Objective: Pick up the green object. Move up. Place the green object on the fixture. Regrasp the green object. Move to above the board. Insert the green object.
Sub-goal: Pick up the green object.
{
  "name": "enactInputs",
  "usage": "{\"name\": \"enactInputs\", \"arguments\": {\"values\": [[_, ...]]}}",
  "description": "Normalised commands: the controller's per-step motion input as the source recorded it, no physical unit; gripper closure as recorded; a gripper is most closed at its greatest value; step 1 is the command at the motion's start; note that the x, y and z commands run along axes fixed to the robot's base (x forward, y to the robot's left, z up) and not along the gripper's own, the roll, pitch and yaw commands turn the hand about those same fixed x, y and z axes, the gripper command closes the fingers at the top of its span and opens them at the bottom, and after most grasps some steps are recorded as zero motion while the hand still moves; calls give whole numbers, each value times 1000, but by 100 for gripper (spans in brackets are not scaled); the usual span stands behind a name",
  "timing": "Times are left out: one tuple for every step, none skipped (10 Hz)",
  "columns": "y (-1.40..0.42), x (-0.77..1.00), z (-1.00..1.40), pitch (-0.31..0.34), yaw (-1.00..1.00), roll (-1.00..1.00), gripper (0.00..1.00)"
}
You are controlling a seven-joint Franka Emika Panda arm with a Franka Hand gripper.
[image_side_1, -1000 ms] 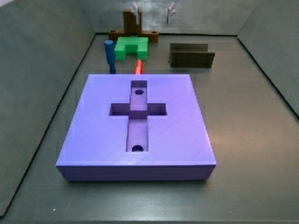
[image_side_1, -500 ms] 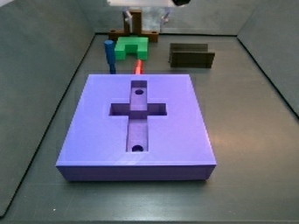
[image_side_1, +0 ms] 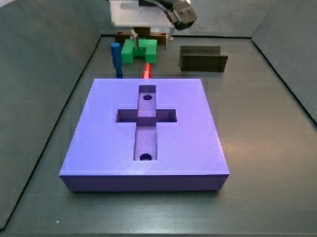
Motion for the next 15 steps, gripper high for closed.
{"name": "enactInputs", "arguments": {"values": [[0,0,-249,-49,17,53,0],[0,0,-151,-21,86,51,0],[0,0,-143,0,106,79,0],[0,0,-194,-1,114,103,0],[-6,0,-240,-9,71,87,0],[0,0,-200,-3,31,64,0],[0,0,-17,0,0,49,0],[0,0,0,0,0,0,0],[0,0,0,0,0,0,100],[0,0,0,0,0,0,100],[0,0,0,0,0,0,100],[0,0,0,0,0,0,100],[0,0,0,0,0,0,100],[0,0,0,0,0,0,100],[0,0,0,0,0,0,100]]}}
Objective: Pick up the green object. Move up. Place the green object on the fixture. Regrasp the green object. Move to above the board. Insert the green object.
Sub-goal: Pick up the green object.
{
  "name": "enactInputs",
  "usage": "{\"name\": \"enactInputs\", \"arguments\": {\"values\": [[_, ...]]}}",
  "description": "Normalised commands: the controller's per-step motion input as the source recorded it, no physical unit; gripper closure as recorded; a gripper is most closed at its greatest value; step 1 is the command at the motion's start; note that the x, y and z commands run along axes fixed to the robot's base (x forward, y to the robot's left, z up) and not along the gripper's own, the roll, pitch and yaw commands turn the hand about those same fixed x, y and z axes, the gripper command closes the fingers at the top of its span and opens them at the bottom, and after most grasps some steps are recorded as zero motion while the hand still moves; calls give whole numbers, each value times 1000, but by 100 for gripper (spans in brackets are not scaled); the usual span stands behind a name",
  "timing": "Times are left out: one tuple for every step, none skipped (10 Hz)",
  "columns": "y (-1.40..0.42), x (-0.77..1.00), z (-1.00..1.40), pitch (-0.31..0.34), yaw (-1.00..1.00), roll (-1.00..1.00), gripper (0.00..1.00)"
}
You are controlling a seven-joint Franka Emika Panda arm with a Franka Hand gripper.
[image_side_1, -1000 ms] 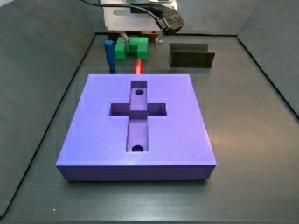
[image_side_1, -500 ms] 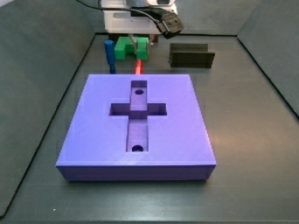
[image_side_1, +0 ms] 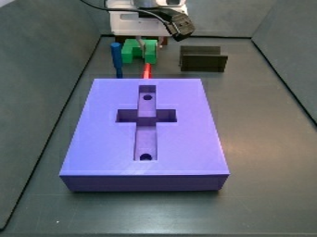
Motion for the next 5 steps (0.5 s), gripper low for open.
{"name": "enactInputs", "arguments": {"values": [[0,0,0,0,0,0,100],[0,0,0,0,0,0,100],[0,0,0,0,0,0,100],[0,0,0,0,0,0,100],[0,0,0,0,0,0,100]]}}
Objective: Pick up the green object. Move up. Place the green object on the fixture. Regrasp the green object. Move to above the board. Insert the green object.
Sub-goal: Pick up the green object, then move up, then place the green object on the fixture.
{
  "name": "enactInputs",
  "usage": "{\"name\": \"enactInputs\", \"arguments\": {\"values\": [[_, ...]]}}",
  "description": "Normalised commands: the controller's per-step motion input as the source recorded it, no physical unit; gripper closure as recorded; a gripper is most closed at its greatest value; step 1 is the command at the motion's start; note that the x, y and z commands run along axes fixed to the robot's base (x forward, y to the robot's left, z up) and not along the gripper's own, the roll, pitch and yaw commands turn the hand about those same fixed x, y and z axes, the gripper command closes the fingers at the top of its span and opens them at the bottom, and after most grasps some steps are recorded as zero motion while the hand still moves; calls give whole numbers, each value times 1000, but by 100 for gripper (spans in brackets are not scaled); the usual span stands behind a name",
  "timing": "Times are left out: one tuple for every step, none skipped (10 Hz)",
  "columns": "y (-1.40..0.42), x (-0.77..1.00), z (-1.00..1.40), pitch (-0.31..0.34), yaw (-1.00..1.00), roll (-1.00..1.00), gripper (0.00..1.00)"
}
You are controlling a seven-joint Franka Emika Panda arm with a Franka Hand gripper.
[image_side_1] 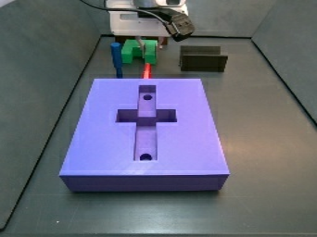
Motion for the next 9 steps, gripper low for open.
{"name": "enactInputs", "arguments": {"values": [[0,0,0,0,0,0,100],[0,0,0,0,0,0,100],[0,0,0,0,0,0,100],[0,0,0,0,0,0,100],[0,0,833,0,0,0,100],[-59,-15,799,16,4,-9,100],[-48,-62,529,51,12,4,100],[-21,-25,238,31,10,31,100],[17,0,0,0,0,0,100]]}}
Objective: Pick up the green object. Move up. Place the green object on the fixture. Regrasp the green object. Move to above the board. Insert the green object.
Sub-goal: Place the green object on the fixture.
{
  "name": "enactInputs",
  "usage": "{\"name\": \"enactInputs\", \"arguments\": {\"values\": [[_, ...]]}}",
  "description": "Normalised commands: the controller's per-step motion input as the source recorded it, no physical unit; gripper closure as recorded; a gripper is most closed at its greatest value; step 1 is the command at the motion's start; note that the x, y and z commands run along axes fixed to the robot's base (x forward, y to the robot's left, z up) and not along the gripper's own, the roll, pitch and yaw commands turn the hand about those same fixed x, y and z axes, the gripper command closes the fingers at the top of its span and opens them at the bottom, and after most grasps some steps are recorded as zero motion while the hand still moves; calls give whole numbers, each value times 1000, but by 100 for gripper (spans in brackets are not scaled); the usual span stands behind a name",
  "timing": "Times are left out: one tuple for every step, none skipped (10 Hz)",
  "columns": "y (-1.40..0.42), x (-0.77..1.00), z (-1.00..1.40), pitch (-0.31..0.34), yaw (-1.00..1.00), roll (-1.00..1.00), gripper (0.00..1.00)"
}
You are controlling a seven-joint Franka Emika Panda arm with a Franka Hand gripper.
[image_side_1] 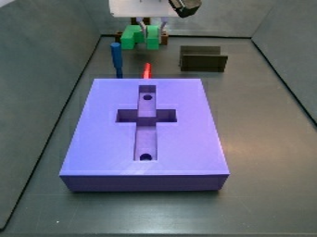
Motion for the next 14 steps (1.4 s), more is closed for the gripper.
{"name": "enactInputs", "arguments": {"values": [[0,737,91,260,-111,-297,100],[0,894,431,311,-186,-606,100],[-29,951,557,240,-171,-711,100],[-66,960,594,214,-163,-737,100],[-86,943,549,229,-160,-786,100],[-100,946,451,174,-171,-843,100],[-63,940,320,109,-189,-871,100],[-6,906,214,23,-177,-946,100],[0,814,0,-51,-103,-1000,100],[0,837,0,-54,-74,-1000,100],[0,874,0,-6,-63,-980,100],[0,877,0,-14,-54,-949,100],[0,923,-11,-14,-51,-874,100],[0,934,-9,-17,-40,-831,100]]}}
